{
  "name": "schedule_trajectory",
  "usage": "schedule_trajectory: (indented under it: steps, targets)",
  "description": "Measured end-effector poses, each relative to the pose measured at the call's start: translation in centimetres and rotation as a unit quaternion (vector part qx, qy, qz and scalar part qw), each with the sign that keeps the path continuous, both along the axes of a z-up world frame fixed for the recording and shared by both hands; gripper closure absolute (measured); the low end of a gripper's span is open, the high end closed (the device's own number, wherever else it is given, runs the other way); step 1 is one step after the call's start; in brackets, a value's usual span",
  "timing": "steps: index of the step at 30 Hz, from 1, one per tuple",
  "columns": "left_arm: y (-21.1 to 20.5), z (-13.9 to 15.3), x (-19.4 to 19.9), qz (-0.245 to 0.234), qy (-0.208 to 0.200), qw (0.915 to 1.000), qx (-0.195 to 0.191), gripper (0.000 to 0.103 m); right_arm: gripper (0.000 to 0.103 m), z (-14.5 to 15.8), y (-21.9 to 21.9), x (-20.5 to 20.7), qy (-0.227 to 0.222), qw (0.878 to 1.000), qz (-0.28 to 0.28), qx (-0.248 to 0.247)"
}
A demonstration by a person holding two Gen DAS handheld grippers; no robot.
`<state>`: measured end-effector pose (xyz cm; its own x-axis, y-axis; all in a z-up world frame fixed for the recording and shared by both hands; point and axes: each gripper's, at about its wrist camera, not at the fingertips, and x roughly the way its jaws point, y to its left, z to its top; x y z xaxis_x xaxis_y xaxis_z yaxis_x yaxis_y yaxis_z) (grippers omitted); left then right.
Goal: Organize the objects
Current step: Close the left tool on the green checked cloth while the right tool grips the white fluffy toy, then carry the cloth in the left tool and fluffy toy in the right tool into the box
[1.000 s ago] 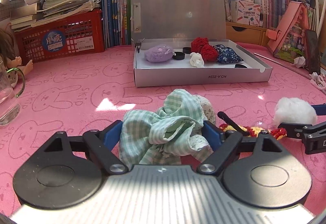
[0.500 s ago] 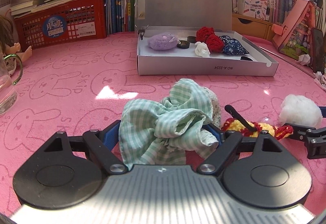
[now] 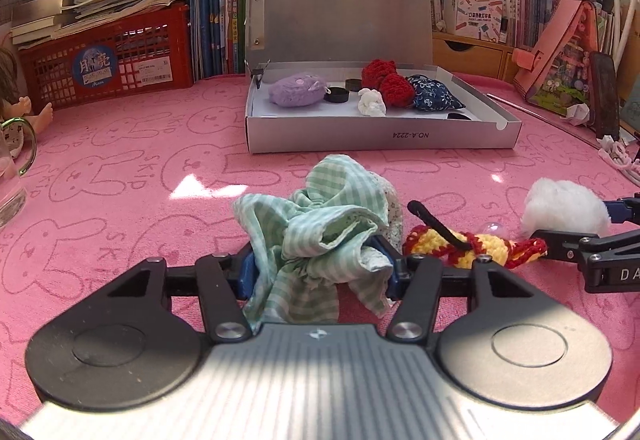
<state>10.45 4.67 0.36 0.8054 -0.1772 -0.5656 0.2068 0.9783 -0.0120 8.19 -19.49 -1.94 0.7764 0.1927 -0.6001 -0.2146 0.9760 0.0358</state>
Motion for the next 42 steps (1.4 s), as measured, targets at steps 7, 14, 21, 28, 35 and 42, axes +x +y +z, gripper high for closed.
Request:
schedule_trajectory:
  steps: [7,14,21,28,35,42]
  targets:
    - [-0.1,1.1,0.1,-0.004,-0.009,0.9999,-0.012,0.052,0.021,0.5,-0.4,-0.5,0.002,1.0,0.011,0.016]
    - [-0.5,2.7,0.7,-0.006,-0.018,0.9995,-0.026,0.059,0.021,2.3,-0.9,-0.2,-0.018,0.999,0.004,0.034]
    - [-1.3,4.3,1.2,-0.012,-0.04,0.9988,-0.025,0.059,0.021,3.7,-1.6,1.4,-0.02,0.998,-0.021,0.052]
    - [-1.9,5.2,2.9,0.002,-0.038,0.9988,-0.03,0.059,0.021,4.7,-1.6,2.4,-0.028,0.998,-0.026,0.057]
    - [-2.2,5.9,4.9,0.015,-0.037,0.9985,-0.036,0.059,0.021,5.4,-1.4,4.1,-0.03,0.997,-0.028,0.066]
    - [-2.9,6.8,6.8,0.015,-0.05,0.9981,-0.032,0.059,0.021,5.7,-1.2,6.2,-0.031,0.997,-0.032,0.067]
